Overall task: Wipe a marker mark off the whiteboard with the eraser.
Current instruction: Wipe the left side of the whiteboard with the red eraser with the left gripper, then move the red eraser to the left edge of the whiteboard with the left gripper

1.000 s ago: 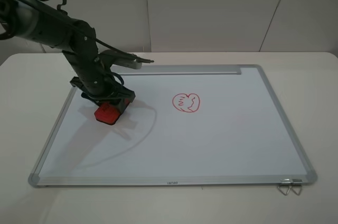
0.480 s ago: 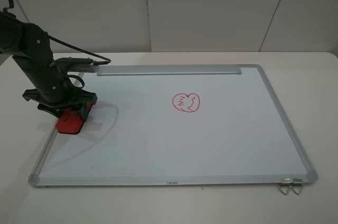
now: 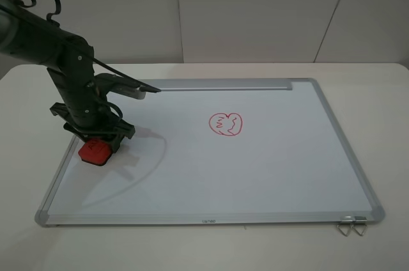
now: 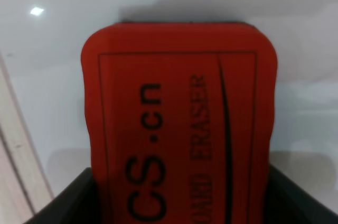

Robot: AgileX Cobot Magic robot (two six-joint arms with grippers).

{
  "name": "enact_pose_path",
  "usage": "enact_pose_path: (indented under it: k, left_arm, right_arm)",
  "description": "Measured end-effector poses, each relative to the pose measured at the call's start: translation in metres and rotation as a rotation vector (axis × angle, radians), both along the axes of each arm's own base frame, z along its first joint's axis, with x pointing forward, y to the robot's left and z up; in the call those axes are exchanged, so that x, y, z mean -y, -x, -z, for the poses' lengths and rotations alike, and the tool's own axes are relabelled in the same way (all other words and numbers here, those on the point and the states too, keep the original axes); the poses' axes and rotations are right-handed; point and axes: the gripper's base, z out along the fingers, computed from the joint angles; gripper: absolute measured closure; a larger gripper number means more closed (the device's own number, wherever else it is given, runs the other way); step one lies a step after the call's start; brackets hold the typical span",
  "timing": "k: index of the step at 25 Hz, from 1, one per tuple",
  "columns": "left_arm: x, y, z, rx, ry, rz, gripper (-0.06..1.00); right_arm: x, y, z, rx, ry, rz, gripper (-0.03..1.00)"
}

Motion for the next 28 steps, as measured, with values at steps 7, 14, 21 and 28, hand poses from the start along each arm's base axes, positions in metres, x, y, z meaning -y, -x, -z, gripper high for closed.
enact_pose_path:
  k: [7,14,21,28]
  left_arm:
    - [0.065,0.0,-0.001,-0.036,-0.005,0.161,0.37]
    - [0.11,0.004,-0.004,-0.059,0.014,0.244,0.37]
    - [0.112,0.008,-0.028,-0.021,0.063,0.158,0.37]
    - [0.087,0.02,-0.077,0.093,0.082,0.032,0.37]
  right_arm:
    - [0.0,0.0,0.0,0.0,0.0,0.0,0.24]
    - [0.0,0.0,0.0,0.0,0.0,0.0,0.24]
    - [0.0,0.0,0.0,0.0,0.0,0.0,0.24]
    - [0.0,0.0,0.0,0.0,0.0,0.0,0.24]
